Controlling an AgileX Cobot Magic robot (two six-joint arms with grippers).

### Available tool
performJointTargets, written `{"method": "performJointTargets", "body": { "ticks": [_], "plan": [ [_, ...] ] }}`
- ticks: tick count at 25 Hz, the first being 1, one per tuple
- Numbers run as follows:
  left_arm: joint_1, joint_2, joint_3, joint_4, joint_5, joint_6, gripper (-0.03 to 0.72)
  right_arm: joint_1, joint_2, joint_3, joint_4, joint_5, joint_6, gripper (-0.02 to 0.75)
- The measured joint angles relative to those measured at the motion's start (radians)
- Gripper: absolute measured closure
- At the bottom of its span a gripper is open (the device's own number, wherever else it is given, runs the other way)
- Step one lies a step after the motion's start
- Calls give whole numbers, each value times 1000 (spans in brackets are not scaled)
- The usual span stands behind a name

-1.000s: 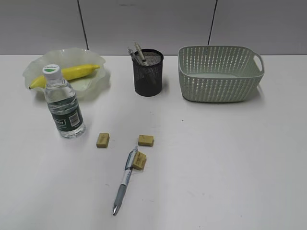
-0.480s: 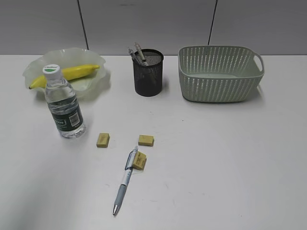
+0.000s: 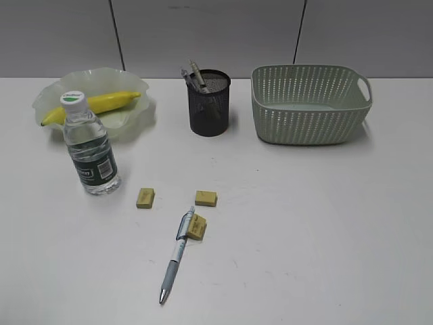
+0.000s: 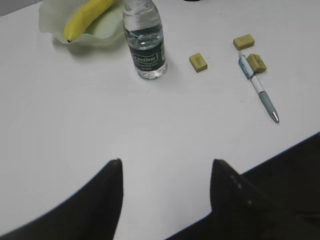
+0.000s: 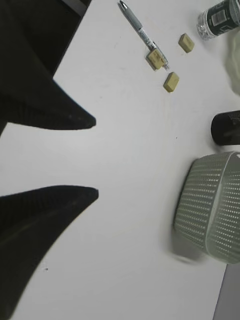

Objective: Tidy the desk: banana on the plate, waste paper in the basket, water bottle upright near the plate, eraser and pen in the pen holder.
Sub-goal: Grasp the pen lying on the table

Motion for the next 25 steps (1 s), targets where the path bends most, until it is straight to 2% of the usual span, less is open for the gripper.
{"method": "performJointTargets", "body": {
  "ticks": [3,7,14,17,25],
  "plan": [
    [0,-120,71,1,-18,0,268,0,155,-55,46,-42,-81,428],
    [0,-213,80,2,-30,0,268,0,426,-154,135,-51,-215,428],
    [0,-237,80,2,-38,0,268,25,962,-492,279,0,-247,428],
    [0,-237,80,2,-39,0,268,83,1180,-671,301,73,-175,428],
    [0,-237,80,2,-40,0,268,215,1678,-1015,314,242,168,428]
  ]
}}
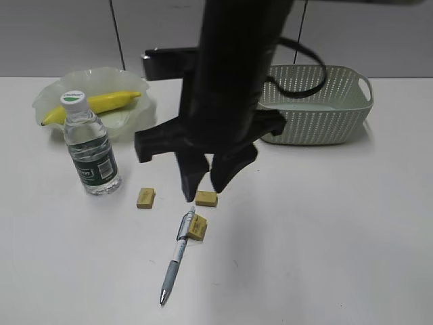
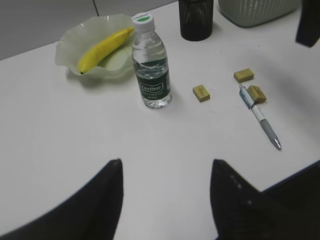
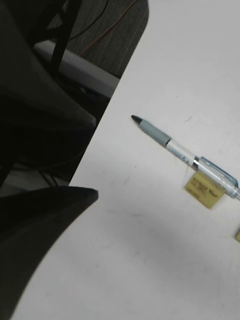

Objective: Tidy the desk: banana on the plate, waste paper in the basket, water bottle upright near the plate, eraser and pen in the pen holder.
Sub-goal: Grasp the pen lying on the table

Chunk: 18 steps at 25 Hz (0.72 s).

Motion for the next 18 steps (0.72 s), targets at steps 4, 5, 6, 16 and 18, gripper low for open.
{"method": "performJointTargets", "body": {
  "ticks": [4,5,6,16,18],
  "plan": [
    [0,0,0,0,0,0,268,6,168,-116,65,8,103,426],
    [0,0,0,0,0,0,268,6,205,-136,80,8,134,419],
    [0,0,0,0,0,0,268,6,229,-143,87,8,163,409],
    [0,0,0,0,-1,0,268,6,387,-152,144,5,327,288],
    [0,0,0,0,-1,0,268,6,399,-152,132,6,341,288]
  ]
}}
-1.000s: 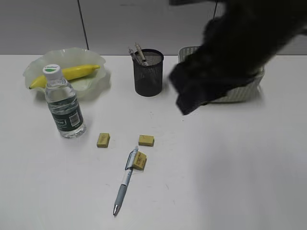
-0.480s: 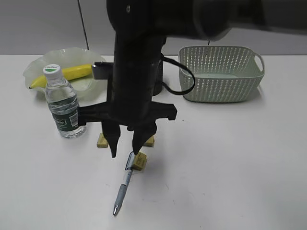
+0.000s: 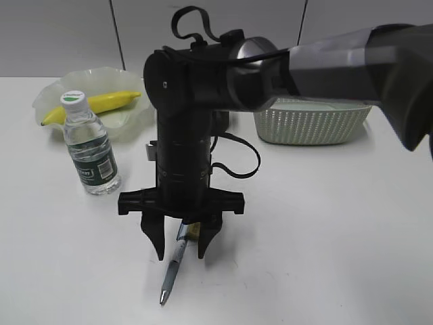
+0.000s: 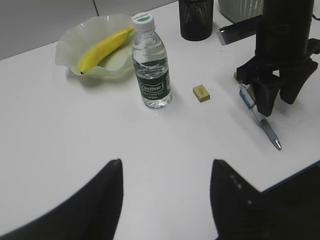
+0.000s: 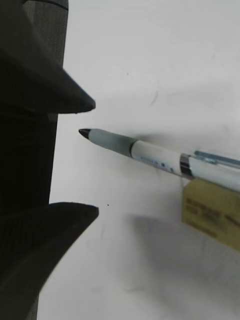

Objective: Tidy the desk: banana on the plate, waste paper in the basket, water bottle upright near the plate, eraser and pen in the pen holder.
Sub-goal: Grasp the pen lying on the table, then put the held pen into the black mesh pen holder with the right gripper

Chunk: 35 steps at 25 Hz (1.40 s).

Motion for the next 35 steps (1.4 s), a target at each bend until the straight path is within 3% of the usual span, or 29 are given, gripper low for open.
{"method": "performJointTargets", "body": {
  "ticks": [13,15,19,26,31,35],
  "plan": [
    [0,0,0,0,0,0,268,-1,88,-3,5,-87,15,344],
    [0,0,0,0,0,0,268,-1,94,-6,14,-75,17,400],
    [0,0,0,0,0,0,268,-1,107,-30,26,-54,17,638],
    [0,0,0,0,0,0,268,-3,127,-254,-139,13,-4,633],
    [0,0,0,0,0,0,268,-5,99,-455,-196,13,-32,633],
    [0,0,0,0,0,0,268,-8,50,-553,-352,13,-51,633]
  ]
}}
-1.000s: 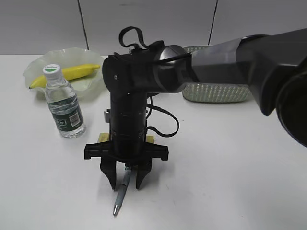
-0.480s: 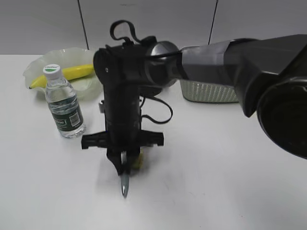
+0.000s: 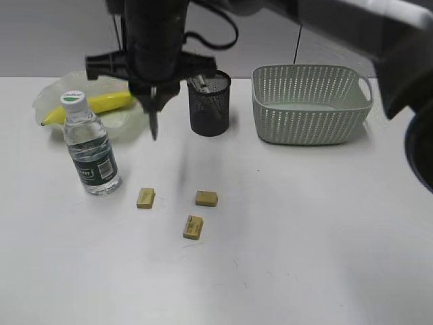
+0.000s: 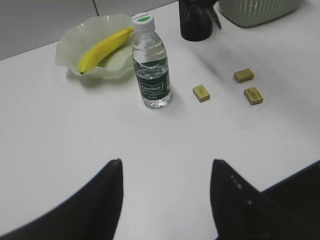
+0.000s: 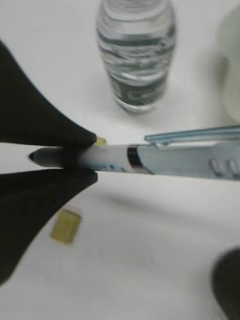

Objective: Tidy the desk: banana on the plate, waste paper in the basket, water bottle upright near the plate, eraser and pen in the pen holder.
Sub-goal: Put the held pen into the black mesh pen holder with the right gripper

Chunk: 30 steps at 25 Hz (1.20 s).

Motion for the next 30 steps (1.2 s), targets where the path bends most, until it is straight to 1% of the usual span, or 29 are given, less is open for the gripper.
{"method": "performJointTargets", "body": {
  "ticks": [2,4,6,9,13,15,19,22,30],
  "plan": [
    [0,0,0,0,0,0,268,-8,-28,-13,-117,0,-19,633],
    [0,0,0,0,0,0,268,-25,-46,-16,-203,0,-36,633],
    [0,0,0,0,0,0,268,-54,-53,-17,-249,0,-46,633],
    [0,0,0,0,0,0,268,-105,-53,-17,-259,-39,-46,633],
    [0,0,0,0,0,0,268,-165,-49,-17,-269,-183,-46,633],
    [0,0,0,0,0,0,268,-182,-35,-17,-272,-260,-46,633],
    [0,0,0,0,0,0,268,-189,30,-17,-300,-363,-65,633],
    [0,0,0,0,0,0,268,-189,83,-17,-324,-405,-72,633],
    [0,0,0,0,0,0,268,-193,157,-17,-359,-439,-75,633]
  ]
}}
